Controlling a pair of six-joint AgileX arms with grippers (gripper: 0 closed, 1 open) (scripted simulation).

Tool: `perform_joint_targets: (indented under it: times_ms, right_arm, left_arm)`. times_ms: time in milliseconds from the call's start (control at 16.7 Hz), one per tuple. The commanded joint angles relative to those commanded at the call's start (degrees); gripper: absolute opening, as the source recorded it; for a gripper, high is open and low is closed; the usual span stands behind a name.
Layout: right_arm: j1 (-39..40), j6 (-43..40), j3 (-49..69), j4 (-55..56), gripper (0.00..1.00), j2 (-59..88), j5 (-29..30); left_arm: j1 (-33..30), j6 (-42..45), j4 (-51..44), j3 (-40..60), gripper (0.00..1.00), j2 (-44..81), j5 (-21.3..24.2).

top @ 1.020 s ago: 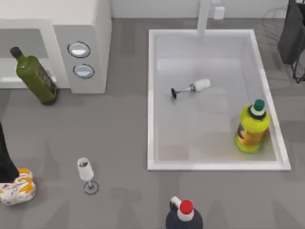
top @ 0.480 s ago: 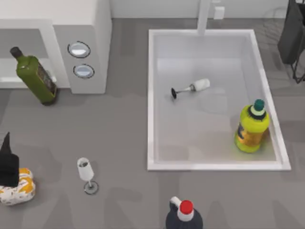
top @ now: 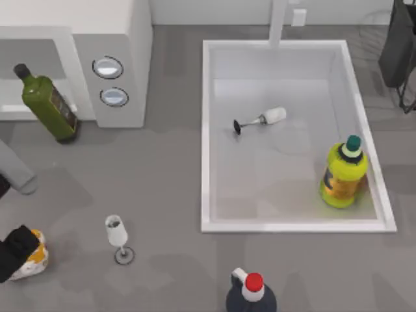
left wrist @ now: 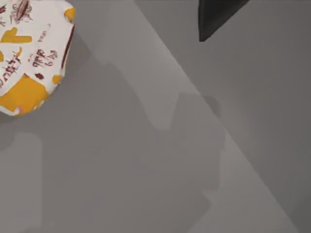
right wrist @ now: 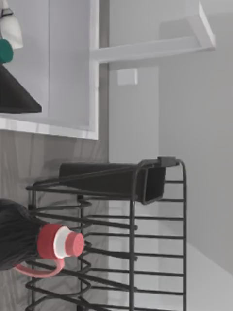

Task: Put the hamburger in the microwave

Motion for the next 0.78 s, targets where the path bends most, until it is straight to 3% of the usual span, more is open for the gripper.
perform_joint_targets:
  times_ms: [360,780]
  right_arm:
    - [0.00,0.00,0.00,0.00,1.00,0.00,0.00]
    - [0.00,0.00,0.00,0.00,1.00,0.00,0.00]
  left_arm:
    - [-1.02,15.80,-14.23,13.44,1.00,23.96,0.06]
    - [-1.25,19.25,-17.34,16.38,1.00,28.72,0.07]
